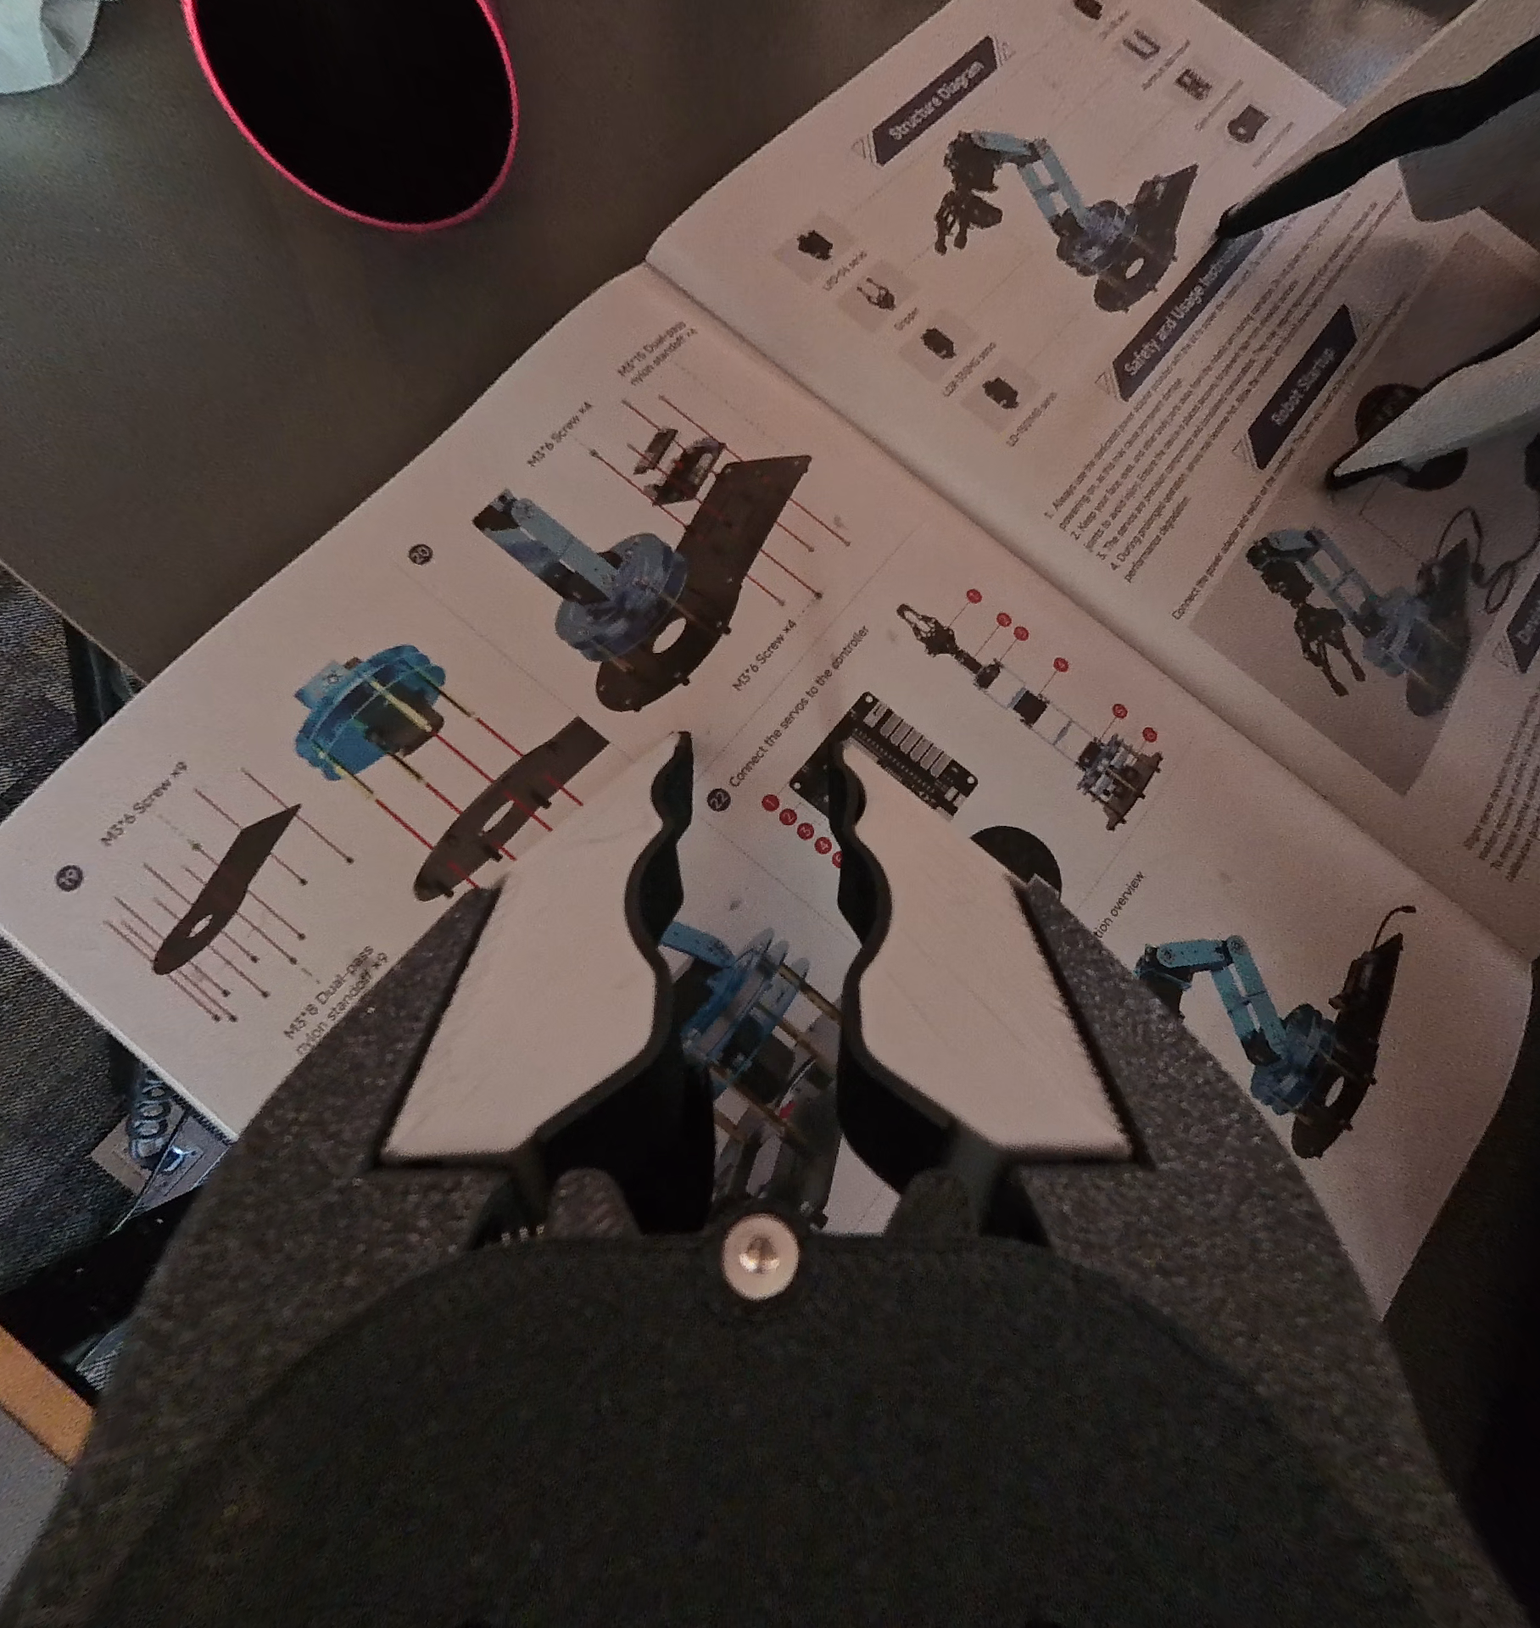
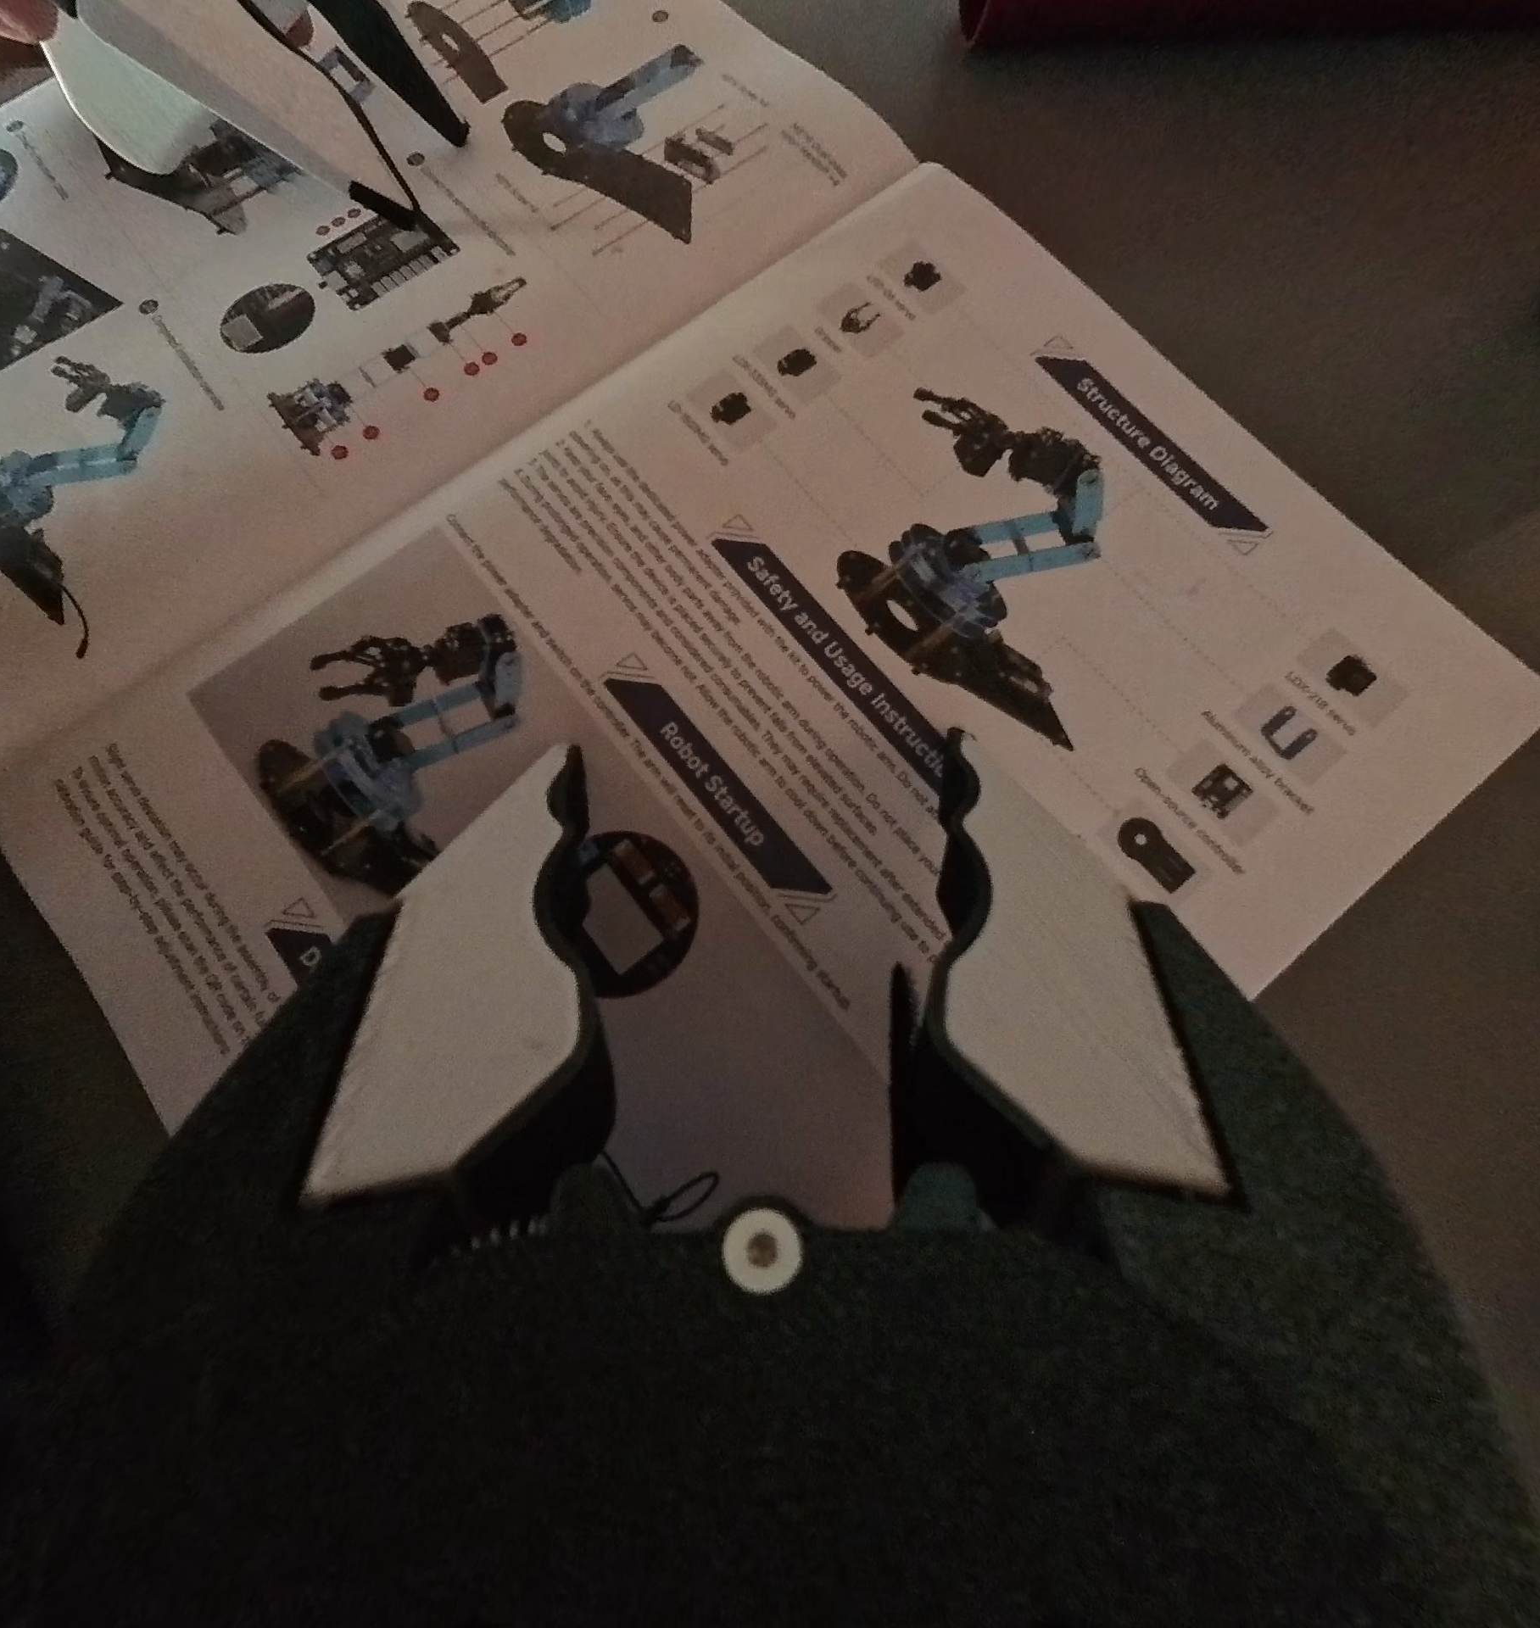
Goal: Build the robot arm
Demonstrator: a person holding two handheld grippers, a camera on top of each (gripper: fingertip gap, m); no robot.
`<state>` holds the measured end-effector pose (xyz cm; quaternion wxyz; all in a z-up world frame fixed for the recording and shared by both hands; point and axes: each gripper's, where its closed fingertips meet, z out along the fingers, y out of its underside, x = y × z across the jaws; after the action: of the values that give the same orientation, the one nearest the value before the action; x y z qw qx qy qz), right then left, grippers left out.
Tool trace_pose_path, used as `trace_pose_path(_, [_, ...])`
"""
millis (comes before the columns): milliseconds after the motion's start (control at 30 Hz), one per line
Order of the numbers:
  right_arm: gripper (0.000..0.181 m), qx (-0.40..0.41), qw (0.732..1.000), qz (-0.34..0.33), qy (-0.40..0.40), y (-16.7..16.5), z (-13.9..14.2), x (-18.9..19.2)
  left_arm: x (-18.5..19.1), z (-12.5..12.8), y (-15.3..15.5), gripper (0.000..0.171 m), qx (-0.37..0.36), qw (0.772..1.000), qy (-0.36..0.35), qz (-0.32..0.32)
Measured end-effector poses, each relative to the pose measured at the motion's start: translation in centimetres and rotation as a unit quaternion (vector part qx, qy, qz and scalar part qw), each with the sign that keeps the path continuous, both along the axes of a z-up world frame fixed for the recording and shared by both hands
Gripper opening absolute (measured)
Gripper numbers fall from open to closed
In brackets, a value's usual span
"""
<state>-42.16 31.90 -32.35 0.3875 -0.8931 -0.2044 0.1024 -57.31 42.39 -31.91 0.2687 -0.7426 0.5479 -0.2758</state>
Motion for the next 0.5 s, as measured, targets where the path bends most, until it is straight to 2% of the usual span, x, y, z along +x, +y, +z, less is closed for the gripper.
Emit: trace_pose_path(500, [0.077, 0.001, 1.0, -0.005, 0.002, 0.07, 0.05, 0.11, -0.04, 0.0, 0.04, 0.029, -0.008, 1.0, 0.001, -0.009])
